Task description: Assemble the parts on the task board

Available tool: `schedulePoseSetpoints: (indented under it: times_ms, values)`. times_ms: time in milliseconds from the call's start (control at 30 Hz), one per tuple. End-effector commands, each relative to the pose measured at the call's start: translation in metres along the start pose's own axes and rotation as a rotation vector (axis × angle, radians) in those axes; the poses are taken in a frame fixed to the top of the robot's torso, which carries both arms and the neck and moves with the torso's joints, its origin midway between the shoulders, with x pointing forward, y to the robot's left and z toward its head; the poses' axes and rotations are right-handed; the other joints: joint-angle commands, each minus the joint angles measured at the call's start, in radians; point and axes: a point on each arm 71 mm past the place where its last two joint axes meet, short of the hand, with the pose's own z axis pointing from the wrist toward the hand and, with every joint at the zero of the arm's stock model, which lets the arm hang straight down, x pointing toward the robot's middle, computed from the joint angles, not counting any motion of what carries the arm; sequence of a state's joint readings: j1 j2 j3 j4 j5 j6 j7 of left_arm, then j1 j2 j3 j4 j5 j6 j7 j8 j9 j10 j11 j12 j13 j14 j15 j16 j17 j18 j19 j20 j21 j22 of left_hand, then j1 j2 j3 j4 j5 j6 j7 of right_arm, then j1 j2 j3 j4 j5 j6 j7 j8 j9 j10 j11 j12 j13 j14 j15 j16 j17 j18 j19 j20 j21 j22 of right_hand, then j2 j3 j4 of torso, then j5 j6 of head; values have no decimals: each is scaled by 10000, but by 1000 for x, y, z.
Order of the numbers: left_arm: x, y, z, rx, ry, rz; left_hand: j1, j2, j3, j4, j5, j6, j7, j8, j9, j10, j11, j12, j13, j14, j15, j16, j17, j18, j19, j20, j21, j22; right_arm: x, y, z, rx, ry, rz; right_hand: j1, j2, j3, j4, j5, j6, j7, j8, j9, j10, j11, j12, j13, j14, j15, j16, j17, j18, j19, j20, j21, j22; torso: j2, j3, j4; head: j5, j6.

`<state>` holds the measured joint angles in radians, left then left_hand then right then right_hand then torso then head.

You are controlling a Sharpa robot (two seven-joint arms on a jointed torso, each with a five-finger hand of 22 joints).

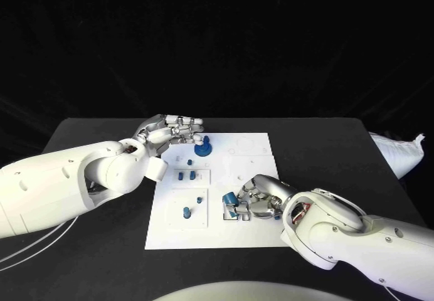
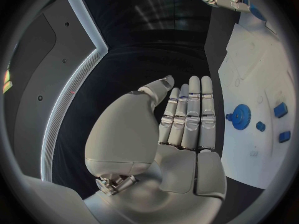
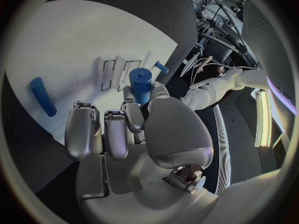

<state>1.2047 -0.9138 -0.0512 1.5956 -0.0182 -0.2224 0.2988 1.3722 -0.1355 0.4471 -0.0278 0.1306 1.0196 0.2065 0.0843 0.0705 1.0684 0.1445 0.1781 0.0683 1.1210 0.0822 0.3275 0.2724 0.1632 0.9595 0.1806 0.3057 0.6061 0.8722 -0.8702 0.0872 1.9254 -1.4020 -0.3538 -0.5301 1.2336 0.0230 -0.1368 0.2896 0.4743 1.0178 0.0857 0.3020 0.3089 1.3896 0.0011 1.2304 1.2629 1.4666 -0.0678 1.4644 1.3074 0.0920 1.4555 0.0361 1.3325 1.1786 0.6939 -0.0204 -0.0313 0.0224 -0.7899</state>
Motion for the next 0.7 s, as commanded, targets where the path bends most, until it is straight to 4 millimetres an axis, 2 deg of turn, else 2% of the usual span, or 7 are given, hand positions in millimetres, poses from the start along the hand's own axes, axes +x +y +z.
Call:
schedulePoseSetpoints:
  times_ms: [33, 200, 533, 700]
  values:
    - [3, -1, 0, 64, 245, -25, -30, 103, -49, -8, 55, -44, 13, 48, -2, -73, 7, 57, -17, 66, -18, -34, -11, 170, 55, -17, -44, -10, 4, -2, 1, 167, 597, -241, -309, 8, -138, 1, -10, 111, -92, 74, 63, 16, -29, -89, -26, 700, -48, 23, 760, -138, 11, -64, 19, -29, 1, -3, 3, 20, -21]
    - [3, -1, 0, 63, 227, -21, -30, 103, -49, -8, 55, -44, 13, 48, -2, -73, 7, 57, -17, 66, -18, -34, -11, 170, 55, -17, -44, -10, 6, -2, 2, 179, 760, -410, -470, 91, -213, -2, -26, 215, -148, 157, 165, -66, -75, -316, -203, 697, -83, 12, 746, -136, 7, -90, 13, -32, -3, 9, -24, 55, -33]
    - [2, -1, -1, 60, 218, -19, -30, 103, -49, -8, 55, -44, 13, 48, -2, -73, 7, 57, -17, 66, -18, -34, -11, 170, 55, -17, -44, -10, 5, -4, 3, 195, 782, -654, -643, 183, -307, 7, -58, 323, -213, 267, 317, -24, -131, -312, -163, 694, -132, -1, 732, -133, 2, -135, -1, -45, 1, 10, -12, 70, -32]
    - [3, -1, -1, 57, 223, -20, -30, 103, -49, -8, 55, -44, 13, 48, -2, -73, 7, 57, -17, 66, -18, -34, -11, 170, 55, -17, -44, -10, 4, -5, 5, 203, 656, -743, -838, 204, -451, -1, -297, 273, -220, 286, 427, -38, -140, -386, -187, 691, -143, -13, 721, -131, -10, -153, -24, -68, 4, 3, -20, 78, -28]
